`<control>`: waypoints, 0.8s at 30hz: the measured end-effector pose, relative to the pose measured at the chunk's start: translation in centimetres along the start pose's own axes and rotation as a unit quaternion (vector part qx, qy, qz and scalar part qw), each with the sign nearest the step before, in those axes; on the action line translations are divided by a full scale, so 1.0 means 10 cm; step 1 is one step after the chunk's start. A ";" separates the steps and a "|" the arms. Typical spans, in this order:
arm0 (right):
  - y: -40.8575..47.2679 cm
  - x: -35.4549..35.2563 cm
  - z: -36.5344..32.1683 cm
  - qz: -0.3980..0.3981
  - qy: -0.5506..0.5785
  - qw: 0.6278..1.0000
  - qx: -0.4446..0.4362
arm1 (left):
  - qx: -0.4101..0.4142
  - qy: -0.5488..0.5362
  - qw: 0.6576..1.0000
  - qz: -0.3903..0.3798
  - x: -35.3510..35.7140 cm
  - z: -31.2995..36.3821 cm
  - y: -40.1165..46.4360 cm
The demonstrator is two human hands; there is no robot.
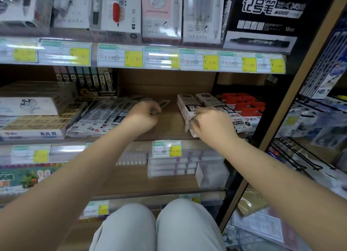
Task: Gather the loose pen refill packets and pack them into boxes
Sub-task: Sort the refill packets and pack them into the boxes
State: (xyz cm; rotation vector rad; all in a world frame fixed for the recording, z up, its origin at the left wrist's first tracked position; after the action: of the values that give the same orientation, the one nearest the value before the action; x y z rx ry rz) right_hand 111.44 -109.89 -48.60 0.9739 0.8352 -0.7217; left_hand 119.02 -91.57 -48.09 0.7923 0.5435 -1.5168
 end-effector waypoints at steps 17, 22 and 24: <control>0.02 0.18 0.14 0.036 -0.054 0.998 0.025 | -0.049 0.318 0.947 0.001 0.07 -0.24 0.50; 0.03 0.19 0.15 0.078 -0.065 0.995 0.018 | -0.022 0.369 0.928 0.036 0.11 -0.15 0.46; 0.04 0.18 0.15 0.104 -0.064 0.993 0.009 | -0.017 0.398 0.916 0.049 0.14 -0.11 0.43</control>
State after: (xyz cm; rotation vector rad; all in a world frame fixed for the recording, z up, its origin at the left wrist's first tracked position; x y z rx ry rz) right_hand 113.06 -111.31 -49.51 1.0026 0.6069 -0.6058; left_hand 123.49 -92.18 -49.30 1.3932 1.1045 -1.0412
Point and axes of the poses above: each hand's wrist, its own y-axis towards the middle knuckle, its own x-axis out of the palm, z = x × y, the point moved 1 cm from there along y, towards the middle knuckle, and after that the axes turned 15 degrees about -x, right-handed, at the moved point
